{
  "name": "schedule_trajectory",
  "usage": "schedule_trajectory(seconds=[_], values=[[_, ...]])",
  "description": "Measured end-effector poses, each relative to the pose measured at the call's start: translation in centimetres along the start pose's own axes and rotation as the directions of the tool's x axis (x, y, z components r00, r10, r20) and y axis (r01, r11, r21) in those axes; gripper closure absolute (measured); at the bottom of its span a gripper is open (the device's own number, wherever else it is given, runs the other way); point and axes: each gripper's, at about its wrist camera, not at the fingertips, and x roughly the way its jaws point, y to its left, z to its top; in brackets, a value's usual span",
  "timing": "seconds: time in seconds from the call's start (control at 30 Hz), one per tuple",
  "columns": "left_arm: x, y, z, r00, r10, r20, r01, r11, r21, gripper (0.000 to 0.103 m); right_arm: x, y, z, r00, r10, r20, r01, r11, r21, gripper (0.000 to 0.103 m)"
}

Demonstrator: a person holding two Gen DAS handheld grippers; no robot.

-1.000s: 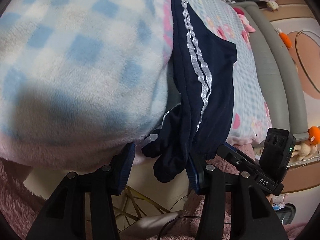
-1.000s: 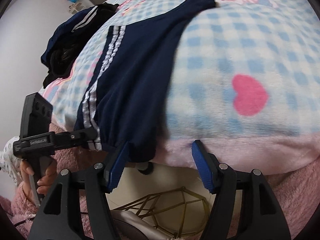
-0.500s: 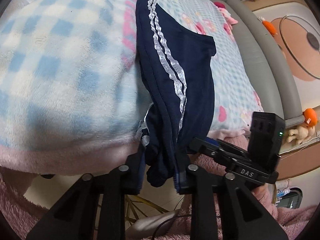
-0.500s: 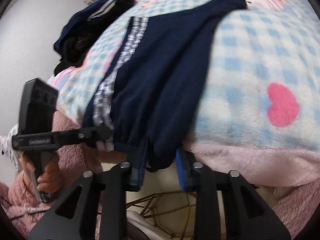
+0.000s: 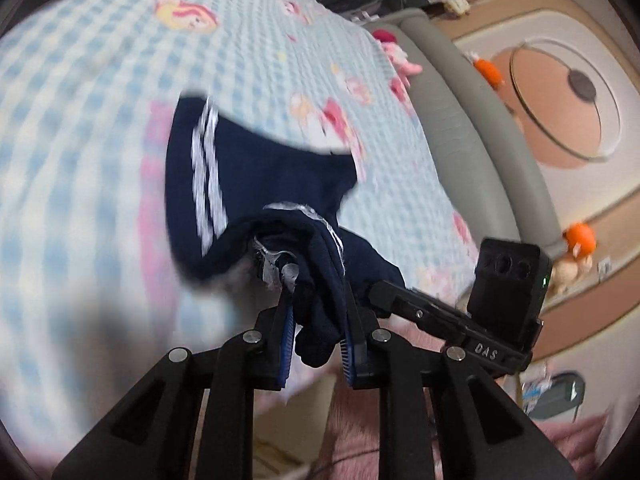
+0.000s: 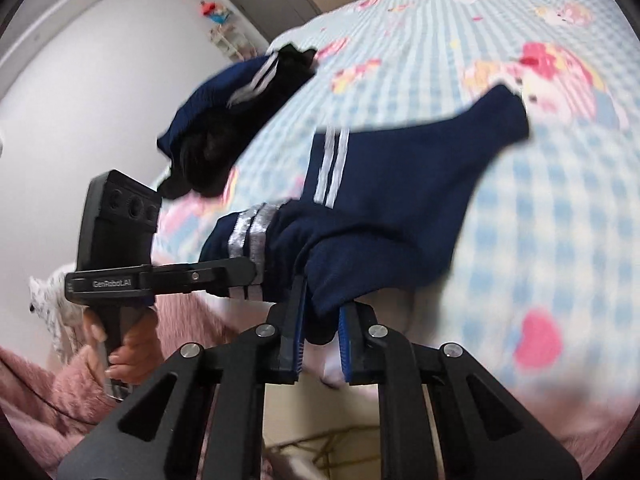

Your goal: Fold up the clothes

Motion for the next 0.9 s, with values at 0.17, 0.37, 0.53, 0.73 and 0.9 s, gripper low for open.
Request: schedule_trajectory(seconds=[0.17,0.37,0.53,0.73,0.9], values=[[1.9,2.0,5.8,0.999,-0.005,0.042,0.008,0.996,-0.086,0.052,2.4,-4.7,4.4,0.997,-0.064,0.045,0.057,0.988,0.142,0.086],[-1.2,1.2,6.8,0.987,0.027,0.159,-0.027,1.0,0.002,0.042,1.3,-7.7,6.2,0.991,-0.075,0.108,0.047,0.969,0.242,0.065],[-1.7,1.8,3.4,0.984,0.114,0.134,-0.124,0.99,0.068,0.042,0.4,-6.6,5.4,0.988,-0.111,0.111,0.086,0.974,0.209,0.065],[0.4,0.3,3.4,0.958,0.247,0.145,-0.273,0.94,0.202,0.044,1.3,-5.3,4.5,0.977,-0.204,0.062,0.194,0.972,0.134,0.065],[3.3,0.0,4.7,0.936,0.331,0.118,-0.351,0.897,0.267,0.046,2.9,-3.7,4.1,0.974,-0.226,0.035,0.223,0.973,0.062,0.061]])
